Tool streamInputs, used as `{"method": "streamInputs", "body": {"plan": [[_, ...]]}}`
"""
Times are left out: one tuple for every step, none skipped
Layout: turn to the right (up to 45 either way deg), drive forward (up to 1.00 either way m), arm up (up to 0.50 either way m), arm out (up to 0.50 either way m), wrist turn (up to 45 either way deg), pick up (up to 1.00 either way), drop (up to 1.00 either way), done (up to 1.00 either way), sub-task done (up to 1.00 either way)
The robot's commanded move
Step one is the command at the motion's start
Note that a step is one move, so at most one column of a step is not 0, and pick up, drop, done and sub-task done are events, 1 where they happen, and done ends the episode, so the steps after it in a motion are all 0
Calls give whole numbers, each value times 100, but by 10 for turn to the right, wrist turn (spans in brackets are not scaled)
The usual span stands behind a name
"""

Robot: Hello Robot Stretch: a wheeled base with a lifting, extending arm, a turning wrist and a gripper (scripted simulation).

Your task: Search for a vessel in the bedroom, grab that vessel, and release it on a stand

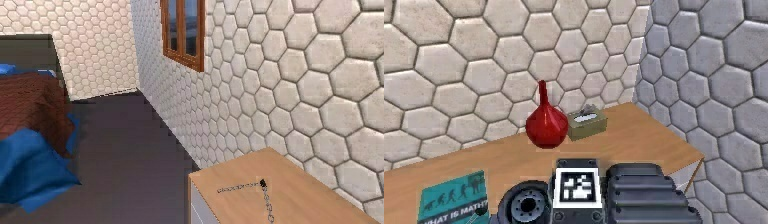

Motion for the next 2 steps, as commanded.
{"method": "streamInputs", "body": {"plan": [[0, 0, 0, 32, 0, 0, 0, 0, 0], [0, 0, 0, 0, 450, 0, 0, 0, 0]]}}
